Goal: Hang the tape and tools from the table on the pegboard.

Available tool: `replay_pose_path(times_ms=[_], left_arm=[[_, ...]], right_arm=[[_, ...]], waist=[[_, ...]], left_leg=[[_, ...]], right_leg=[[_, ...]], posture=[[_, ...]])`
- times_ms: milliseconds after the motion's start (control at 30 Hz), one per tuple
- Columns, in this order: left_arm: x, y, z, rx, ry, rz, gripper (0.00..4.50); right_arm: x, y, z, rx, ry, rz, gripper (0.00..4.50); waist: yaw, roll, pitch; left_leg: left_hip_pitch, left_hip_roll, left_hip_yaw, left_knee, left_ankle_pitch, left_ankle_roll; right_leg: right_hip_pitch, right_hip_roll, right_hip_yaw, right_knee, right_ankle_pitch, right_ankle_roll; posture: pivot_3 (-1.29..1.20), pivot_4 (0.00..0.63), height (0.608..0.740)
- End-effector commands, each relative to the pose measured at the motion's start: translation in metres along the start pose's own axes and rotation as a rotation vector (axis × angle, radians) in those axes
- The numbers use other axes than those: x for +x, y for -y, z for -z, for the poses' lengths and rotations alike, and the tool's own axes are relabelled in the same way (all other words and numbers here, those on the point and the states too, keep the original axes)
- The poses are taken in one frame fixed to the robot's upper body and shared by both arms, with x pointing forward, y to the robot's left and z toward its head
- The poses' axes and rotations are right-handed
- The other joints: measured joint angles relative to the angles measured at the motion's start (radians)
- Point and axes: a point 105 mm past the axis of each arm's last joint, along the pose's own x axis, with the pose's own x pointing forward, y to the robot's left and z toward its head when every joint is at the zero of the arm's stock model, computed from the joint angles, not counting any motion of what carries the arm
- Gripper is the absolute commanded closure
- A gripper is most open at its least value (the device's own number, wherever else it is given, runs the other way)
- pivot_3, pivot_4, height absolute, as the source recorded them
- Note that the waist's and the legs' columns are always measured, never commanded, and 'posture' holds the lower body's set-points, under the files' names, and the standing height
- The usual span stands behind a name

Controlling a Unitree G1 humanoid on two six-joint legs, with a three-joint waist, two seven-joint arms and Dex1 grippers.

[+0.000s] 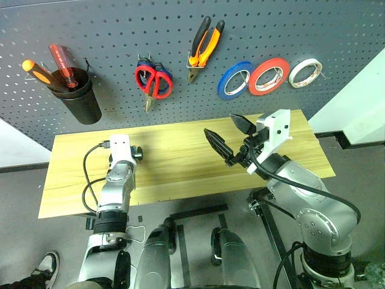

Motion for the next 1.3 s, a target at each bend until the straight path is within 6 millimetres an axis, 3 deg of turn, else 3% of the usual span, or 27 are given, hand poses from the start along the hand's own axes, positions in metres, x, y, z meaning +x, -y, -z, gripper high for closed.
replay_pose_path(times_ms=[33, 267, 533, 733, 1033, 1133, 1300], left_arm=[[-0.009, -0.009, -0.008, 0.000, -0.053, -0.027, 0.49], [-0.010, -0.024, -0.012, -0.028, -0.179, -0.044, 0.49], [-0.006, -0.012, -0.008, -0.107, -0.288, 0.015, 0.49], [-0.007, 0.010, -0.009, -0.098, -0.318, 0.088, 0.49], [-0.007, 0.008, -0.012, -0.102, -0.353, 0.083, 0.49], [-0.008, 0.006, -0.008, -0.102, -0.371, 0.072, 1.14], [-0.008, 0.002, -0.004, -0.103, -0.381, 0.054, 2.84]], right_arm=[[-0.005, -0.005, -0.011, -0.028, 0.037, -0.013, 0.00], [-0.004, -0.004, -0.010, -0.018, 0.032, -0.008, 0.00], [-0.003, -0.004, -0.011, -0.010, 0.030, -0.004, 0.00], [-0.004, -0.003, -0.010, -0.011, 0.023, 0.004, 0.00], [-0.007, 0.000, -0.009, -0.013, 0.019, 0.024, 0.00], [-0.007, 0.000, -0.009, -0.014, 0.019, 0.027, 0.00], [-0.007, 0.001, -0.009, -0.014, 0.019, 0.031, 0.00]], waist=[[0.000, 0.000, 0.000], [0.004, 0.000, 0.007], [0.004, -0.003, 0.024], [0.005, -0.003, 0.031], [0.003, -0.004, 0.040], [0.003, -0.004, 0.043], [0.004, -0.004, 0.046]], left_leg=[[0.000, 0.000, 0.000, 0.000, 0.000, 0.000], [0.000, 0.000, 0.000, 0.000, -0.001, -0.002], [-0.002, -0.002, 0.000, -0.001, -0.001, -0.002], [-0.002, -0.002, 0.000, -0.001, 0.000, -0.001], [-0.002, -0.002, 0.000, -0.002, -0.001, -0.002], [-0.002, -0.002, 0.000, -0.001, -0.001, -0.002], [-0.002, -0.002, 0.000, -0.002, -0.001, -0.002]], right_leg=[[0.000, 0.000, 0.000, 0.000, 0.000, 0.000], [-0.002, -0.002, 0.000, 0.000, -0.001, -0.001], [-0.002, -0.004, 0.000, -0.001, 0.000, 0.000], [-0.002, -0.004, 0.000, -0.001, 0.001, 0.003], [-0.002, -0.004, 0.000, -0.001, 0.001, 0.003], [-0.002, -0.004, 0.000, -0.001, 0.001, 0.003], [-0.002, -0.004, 0.000, -0.001, 0.001, 0.003]], posture=[[-0.04, 0.340, 0.717], [-0.02, 0.350, 0.717], [-0.03, 0.363, 0.717], [-0.04, 0.364, 0.717], [-0.04, 0.371, 0.717], [-0.04, 0.371, 0.717], [-0.04, 0.369, 0.717]])
